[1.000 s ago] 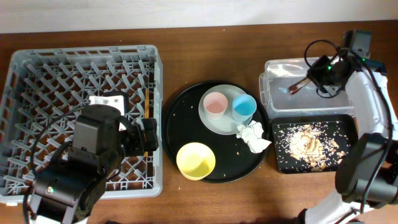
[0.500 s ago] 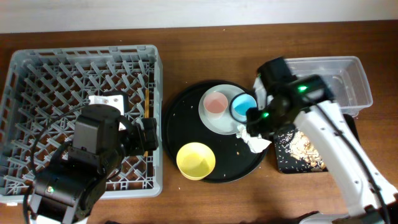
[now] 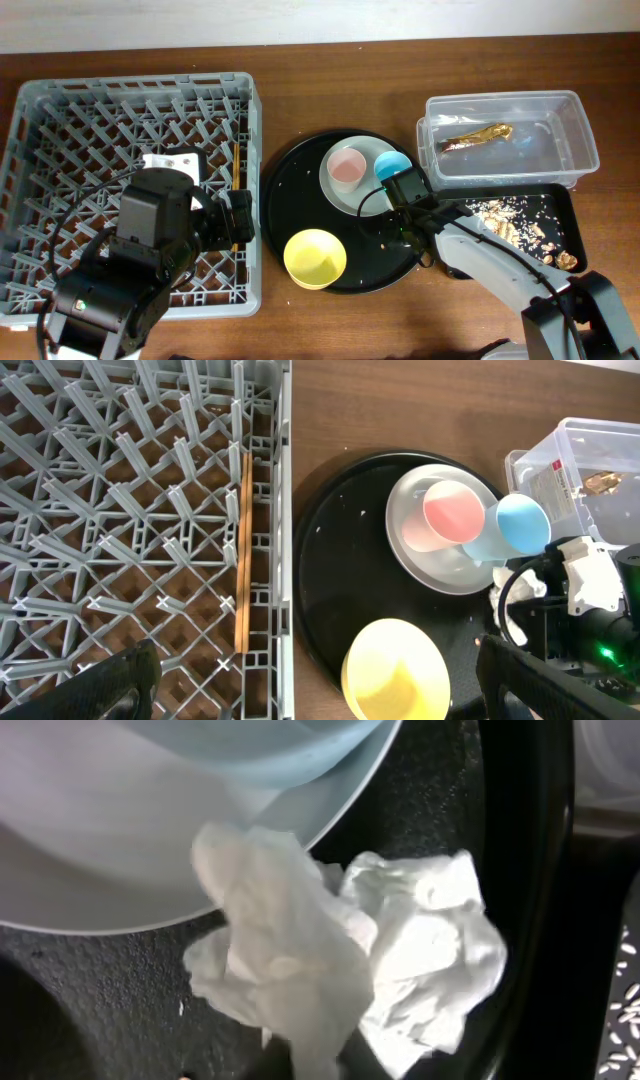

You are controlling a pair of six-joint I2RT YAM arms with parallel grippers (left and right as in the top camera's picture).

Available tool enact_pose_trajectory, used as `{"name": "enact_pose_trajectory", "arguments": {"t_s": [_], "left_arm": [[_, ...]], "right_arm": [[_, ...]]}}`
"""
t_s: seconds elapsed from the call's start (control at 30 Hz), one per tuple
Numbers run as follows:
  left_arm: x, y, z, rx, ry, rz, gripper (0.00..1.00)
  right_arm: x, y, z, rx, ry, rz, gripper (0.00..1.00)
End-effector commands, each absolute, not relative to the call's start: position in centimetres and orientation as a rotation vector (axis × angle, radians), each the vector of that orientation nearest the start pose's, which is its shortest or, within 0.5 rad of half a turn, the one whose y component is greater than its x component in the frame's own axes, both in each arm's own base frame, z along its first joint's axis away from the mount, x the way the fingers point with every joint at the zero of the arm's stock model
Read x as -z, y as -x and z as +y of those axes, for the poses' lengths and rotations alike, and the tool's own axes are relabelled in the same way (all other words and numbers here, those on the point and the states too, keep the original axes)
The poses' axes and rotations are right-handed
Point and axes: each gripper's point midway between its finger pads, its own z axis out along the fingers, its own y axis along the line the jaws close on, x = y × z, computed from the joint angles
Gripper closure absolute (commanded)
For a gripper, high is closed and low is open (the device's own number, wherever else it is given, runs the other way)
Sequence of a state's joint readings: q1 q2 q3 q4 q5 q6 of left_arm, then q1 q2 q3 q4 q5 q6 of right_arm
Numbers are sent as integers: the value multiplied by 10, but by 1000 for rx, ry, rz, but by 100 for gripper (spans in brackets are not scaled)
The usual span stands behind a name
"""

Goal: Sort waste into correct bins and load items into the dishwasher rack
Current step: 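Pick the white tissue with the right gripper and drop it in the clear bin, then grasp the blue cup with the right gripper and pass it to the left gripper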

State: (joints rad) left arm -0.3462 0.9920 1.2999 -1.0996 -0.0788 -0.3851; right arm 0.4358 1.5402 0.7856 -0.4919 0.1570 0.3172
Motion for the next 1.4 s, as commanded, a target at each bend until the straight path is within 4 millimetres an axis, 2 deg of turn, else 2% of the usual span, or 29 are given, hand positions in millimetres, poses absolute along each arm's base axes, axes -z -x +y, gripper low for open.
{"name": "enact_pose_trajectory", "arguments": {"t_s": [0.0, 0.07, 0.1, 0.13, 0.2, 0.23, 0.3, 0.33, 0.4, 0.43, 0.47, 0.5, 0.53, 0.6, 0.63, 0.67, 0.7, 0.73, 0.77, 0.8, 0.83, 0.87, 0.9, 1.0, 1.07, 1.13, 1.2, 1.27, 1.37], "left_arm": [[-295, -253, -76, 255, 77, 2361, 1], [-295, -253, -76, 255, 77, 2361, 1], [-295, -253, -76, 255, 77, 2361, 1], [-295, -253, -76, 255, 77, 2361, 1], [-295, -253, -76, 255, 77, 2361, 1], [-295, -253, -76, 255, 77, 2361, 1], [-295, -253, -76, 255, 77, 2361, 1], [-295, -253, -76, 255, 77, 2361, 1], [-295, -253, -76, 255, 77, 2361, 1], [-295, -253, -76, 255, 77, 2361, 1], [-295, -253, -76, 255, 77, 2361, 1], [-295, -253, -76, 255, 77, 2361, 1], [-295, -253, -76, 255, 77, 2361, 1], [-295, -253, -76, 255, 77, 2361, 1], [-295, -253, -76, 255, 77, 2361, 1], [-295, -253, -76, 255, 77, 2361, 1], [-295, -253, -76, 255, 77, 2361, 1], [-295, -253, -76, 255, 77, 2361, 1], [-295, -253, -76, 255, 77, 2361, 1], [-295, -253, -76, 255, 77, 2361, 1], [-295, -253, -76, 255, 77, 2361, 1], [-295, -253, -76, 255, 77, 2361, 1], [-295, -253, -76, 255, 77, 2361, 1], [-295, -253, -76, 255, 77, 2361, 1], [-295, -253, -76, 255, 77, 2361, 1], [-295, -253, -76, 255, 77, 2361, 1], [-295, -253, -76, 255, 77, 2361, 1], [-295, -253, -76, 255, 77, 2361, 1], [-295, -253, -76, 255, 77, 2361, 1]], "right_arm": [[-40, -289, 113, -7, 183, 2802, 96], [-101, -294, 127, -98, 258, 2761, 96], [-148, -303, 125, -101, 237, 2675, 96], [-188, -313, 117, -57, 196, 2571, 96], [-230, -330, 87, 133, 79, 2399, 96], [-241, -340, 64, 267, -3, 2330, 96], [-237, -364, 29, 376, -146, 2291, 96], [-224, -381, 7, 416, -225, 2298, 96], [-174, -408, -27, 421, -331, 2387, 95], [-155, -413, -35, 396, -358, 2431, 69], [-147, -415, -42, 378, -380, 2447, 40], [-156, -416, -52, 379, -412, 2425, 1], [-175, -412, -53, 374, -418, 2412, 1], [-218, -398, -31, 247, -357, 2439, 1], [-250, -382, 8, 32, -191, 2481, 1], [-268, -370, 38, -111, -27, 2482, 11], [-281, -352, 68, -202, 122, 2474, 34], [-279, -339, 81, -217, 176, 2504, 56], [-266, -325, 103, -237, 267, 2558, 64], [-248, -316, 125, -240, 380, 2600, 62], [-235, -311, 137, -222, 488, 2618, 59], [-209, -311, 140, -123, 566, 2661, 57], [-193, -318, 139, -63, 572, 2683, 57], [-149, -336, 147, -48, 589, 2748, 58], [-121, -344, 151, -26, 651, 2786, 64], [-95, -350, 154, -4, 721, 2821, 65], [-76, -356, 155, 14, 729, 2844, 69], [-74, -361, 155, 28, 723, 2830, 77], [-74, -361, 155, 33, 723, 2831, 77]]}}
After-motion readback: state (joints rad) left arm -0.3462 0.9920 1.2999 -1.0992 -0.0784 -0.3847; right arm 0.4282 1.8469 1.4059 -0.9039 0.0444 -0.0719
